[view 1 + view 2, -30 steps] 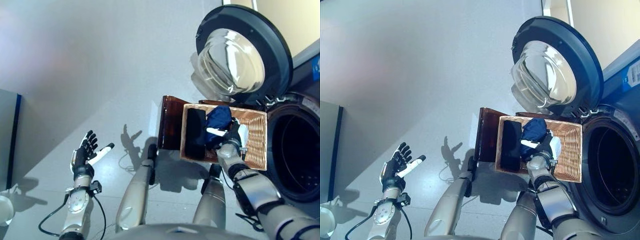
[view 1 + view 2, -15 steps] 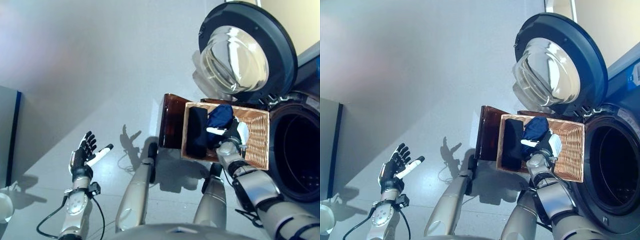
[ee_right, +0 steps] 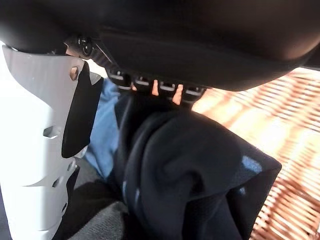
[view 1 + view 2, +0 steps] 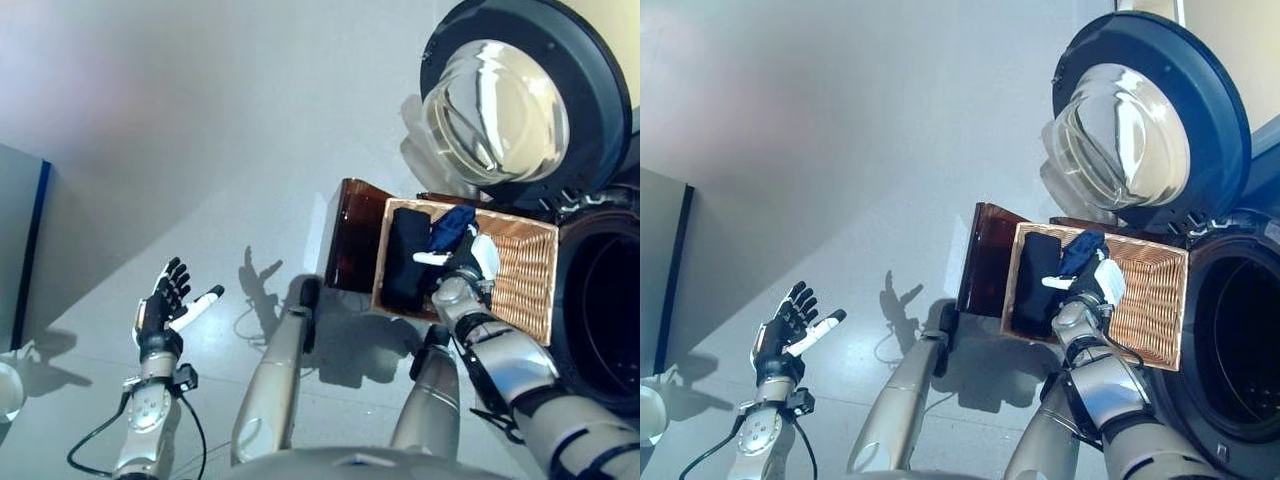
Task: Pick up the clothes and place them into the washing machine
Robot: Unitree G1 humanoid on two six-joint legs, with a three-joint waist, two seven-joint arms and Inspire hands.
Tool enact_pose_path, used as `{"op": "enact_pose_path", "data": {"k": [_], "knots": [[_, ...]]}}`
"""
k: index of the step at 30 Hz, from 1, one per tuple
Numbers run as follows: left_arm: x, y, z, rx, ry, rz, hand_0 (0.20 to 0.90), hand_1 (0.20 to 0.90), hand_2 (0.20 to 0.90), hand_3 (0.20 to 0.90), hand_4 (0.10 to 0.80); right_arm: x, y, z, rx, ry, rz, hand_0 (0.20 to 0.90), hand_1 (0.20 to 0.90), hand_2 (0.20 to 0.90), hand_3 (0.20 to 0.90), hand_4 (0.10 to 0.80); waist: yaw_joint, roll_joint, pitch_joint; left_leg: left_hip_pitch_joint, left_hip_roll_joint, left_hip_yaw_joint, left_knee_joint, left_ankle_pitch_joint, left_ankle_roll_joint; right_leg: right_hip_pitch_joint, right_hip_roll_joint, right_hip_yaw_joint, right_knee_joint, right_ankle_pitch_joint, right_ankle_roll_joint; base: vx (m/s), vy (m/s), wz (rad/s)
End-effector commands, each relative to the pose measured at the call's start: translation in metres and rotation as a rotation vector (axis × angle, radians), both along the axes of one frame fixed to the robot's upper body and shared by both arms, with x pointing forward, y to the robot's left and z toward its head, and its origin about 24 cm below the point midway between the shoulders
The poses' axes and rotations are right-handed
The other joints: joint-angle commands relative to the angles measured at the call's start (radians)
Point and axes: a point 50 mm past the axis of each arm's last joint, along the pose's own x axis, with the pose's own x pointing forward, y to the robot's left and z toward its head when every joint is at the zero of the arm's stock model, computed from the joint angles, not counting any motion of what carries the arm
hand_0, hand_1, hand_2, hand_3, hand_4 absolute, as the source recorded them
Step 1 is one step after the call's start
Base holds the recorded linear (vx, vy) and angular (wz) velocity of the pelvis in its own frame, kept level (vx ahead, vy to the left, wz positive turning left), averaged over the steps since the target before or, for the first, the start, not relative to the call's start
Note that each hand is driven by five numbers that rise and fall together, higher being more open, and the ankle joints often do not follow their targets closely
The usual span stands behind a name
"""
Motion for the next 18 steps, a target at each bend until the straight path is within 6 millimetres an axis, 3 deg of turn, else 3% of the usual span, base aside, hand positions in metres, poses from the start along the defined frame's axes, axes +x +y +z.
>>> {"op": "enact_pose_path", "data": {"k": [1,10,18], "knots": [[-0.005,0.026,0.036,0.101,-0.153,0.039,0.9,0.9,0.9,0.9,0.8,0.003,-0.028,0.022,-0.156,-0.03,-0.044,0.9,0.9,0.9,0.9,0.8,0.023,0.019,-0.019,0.008,0.008,0.017,0.018,-0.04,-0.016,-0.044,0.021,0.032,0.007,0.11,-0.055,0.0,0.0,0.0],[-0.005,0.028,0.039,0.118,-0.16,0.037,0.9,0.9,0.9,0.9,0.8,-0.006,-0.04,0.016,-0.19,0.016,-0.079,0.9,0.9,0.9,0.9,0.8,0.019,0.022,-0.026,-0.015,0.008,0.019,0.038,-0.046,-0.015,-0.079,0.022,0.048,0.031,0.105,-0.057,-0.003,0.003,-0.02],[-0.005,0.032,0.043,0.136,-0.17,0.039,0.9,0.9,0.9,0.9,0.8,-0.006,-0.049,0.023,-0.21,0.022,-0.084,0.9,0.9,0.9,0.9,0.8,0.022,0.037,-0.022,-0.046,0.003,0.029,0.067,-0.055,-0.007,-0.122,0.019,0.073,0.064,0.103,-0.058,-0.009,0.003,0.0]]}}
